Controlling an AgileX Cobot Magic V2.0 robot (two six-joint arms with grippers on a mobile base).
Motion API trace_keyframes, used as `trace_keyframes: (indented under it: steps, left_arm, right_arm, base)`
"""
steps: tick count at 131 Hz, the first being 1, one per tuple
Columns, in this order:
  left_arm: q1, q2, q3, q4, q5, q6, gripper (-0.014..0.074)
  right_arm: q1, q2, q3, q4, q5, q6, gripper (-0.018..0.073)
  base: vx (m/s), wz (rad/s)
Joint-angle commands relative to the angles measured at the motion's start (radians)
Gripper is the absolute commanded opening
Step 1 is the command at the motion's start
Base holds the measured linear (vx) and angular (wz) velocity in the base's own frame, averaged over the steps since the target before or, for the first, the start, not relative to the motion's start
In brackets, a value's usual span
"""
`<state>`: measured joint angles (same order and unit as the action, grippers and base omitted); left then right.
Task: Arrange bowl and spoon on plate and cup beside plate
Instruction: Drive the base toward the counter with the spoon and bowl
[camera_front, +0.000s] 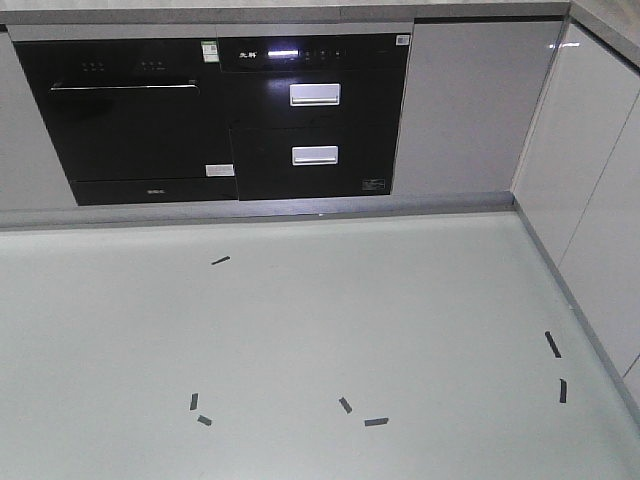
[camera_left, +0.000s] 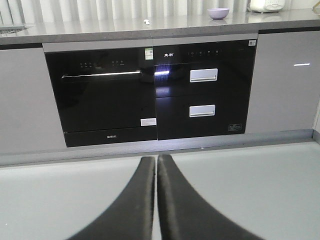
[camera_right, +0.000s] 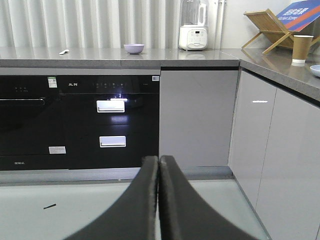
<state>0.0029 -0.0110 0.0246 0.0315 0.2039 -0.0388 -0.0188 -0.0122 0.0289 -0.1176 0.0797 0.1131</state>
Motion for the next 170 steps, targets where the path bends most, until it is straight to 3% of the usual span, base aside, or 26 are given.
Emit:
trace_keyframes:
  steps: [1, 170]
  left_arm:
    - [0.002, -0.016, 0.011, -0.009, -0.074, -0.001, -0.0006]
    - [0.002, -0.016, 0.011, -0.009, -0.074, -0.001, -0.0006]
  right_arm:
    - [-0.006, -0.002, 0.007, -0.004, -0.080, -0.006, -0.0008]
    - [-0.006, -0.002, 0.007, -0.004, -0.080, -0.006, -0.0008]
  base:
    - [0.00, 0.00]
    - [0.03, 0.00]
